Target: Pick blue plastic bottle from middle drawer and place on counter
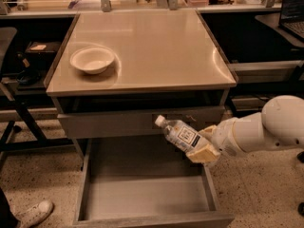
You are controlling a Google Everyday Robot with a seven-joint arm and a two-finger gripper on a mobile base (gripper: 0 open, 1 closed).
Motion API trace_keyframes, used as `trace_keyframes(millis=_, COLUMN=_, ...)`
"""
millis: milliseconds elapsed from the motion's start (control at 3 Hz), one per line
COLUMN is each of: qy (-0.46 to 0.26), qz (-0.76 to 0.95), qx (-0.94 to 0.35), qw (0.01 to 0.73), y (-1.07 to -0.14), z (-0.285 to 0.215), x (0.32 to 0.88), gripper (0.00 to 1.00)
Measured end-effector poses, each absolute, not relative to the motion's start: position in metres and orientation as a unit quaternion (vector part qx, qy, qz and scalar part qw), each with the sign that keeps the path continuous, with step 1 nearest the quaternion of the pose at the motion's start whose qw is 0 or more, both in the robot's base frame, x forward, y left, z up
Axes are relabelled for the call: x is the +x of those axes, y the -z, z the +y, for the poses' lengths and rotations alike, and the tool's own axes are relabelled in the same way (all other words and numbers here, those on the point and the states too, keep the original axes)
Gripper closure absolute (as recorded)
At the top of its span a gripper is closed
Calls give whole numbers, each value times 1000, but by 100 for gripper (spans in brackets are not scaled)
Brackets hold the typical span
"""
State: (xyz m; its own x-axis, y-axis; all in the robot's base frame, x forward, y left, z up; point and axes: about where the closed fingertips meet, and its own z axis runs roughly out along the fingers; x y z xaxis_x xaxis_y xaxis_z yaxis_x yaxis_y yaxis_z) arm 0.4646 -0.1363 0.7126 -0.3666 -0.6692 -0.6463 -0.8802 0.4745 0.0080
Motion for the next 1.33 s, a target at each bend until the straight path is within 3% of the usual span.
trace_keyframes(millis=667, qy=-101, qz=793, qx=-494, qw=341, y=-821, z=-147, x=503, gripper=100)
trace_keyframes(millis=1333, qy=-38, qz=780, qx=-517, qw=351, y=-888, z=-133, x=580, gripper=100)
